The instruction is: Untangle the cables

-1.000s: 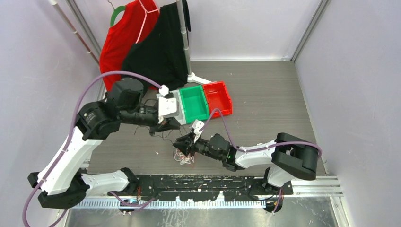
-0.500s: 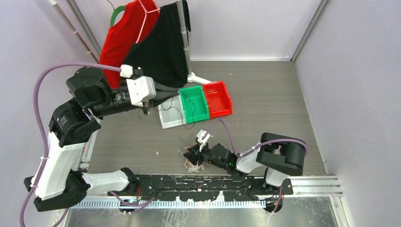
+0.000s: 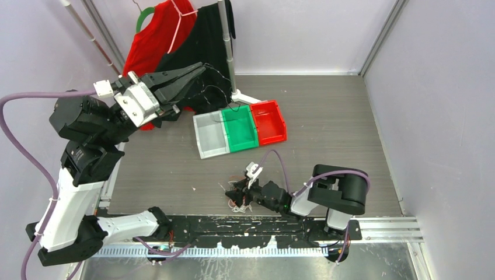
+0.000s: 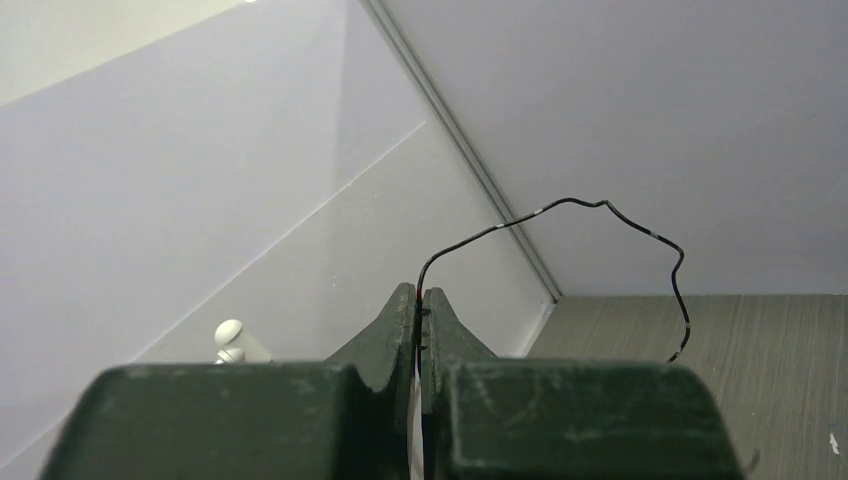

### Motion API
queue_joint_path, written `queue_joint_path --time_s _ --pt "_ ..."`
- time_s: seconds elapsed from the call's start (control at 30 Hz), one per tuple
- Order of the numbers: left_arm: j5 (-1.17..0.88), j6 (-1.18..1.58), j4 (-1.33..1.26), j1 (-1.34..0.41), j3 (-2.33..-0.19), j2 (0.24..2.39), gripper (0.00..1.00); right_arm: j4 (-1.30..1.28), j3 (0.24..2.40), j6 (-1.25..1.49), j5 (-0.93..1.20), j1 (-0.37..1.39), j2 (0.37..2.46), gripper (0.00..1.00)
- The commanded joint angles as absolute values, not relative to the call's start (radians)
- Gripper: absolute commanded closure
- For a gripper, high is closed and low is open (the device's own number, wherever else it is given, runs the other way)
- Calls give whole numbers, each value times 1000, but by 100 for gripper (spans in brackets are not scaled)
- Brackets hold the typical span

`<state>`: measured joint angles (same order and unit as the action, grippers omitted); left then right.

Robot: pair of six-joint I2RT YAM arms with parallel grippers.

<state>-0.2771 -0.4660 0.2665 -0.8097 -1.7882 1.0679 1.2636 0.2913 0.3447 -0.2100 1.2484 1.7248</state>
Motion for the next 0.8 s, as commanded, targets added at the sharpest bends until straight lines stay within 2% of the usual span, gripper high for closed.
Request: queue_joint_path --time_s 0.0,0.17,0.3,0.47,0.67,0.77 --pt "-296 -479 241 -808 -1760 1041 100 1180 308 321 -276 1253 1561 40" --pt "-313 -440 302 -807 -1661 1005 100 806 426 234 -350 1253 1270 33" --pt "-321 -432 343 -809 -1573 977 100 624 488 153 -379 1252 1109 14" --pt "-265 -486 379 -808 -1472 952 100 512 496 72 -403 1249 953 13" --pt "-28 -595 436 -807 -1371 981 100 370 515 17 -342 1248 775 13" --pt "12 -617 457 -807 -1321 988 100 305 540 5 -290 1248 735 13"
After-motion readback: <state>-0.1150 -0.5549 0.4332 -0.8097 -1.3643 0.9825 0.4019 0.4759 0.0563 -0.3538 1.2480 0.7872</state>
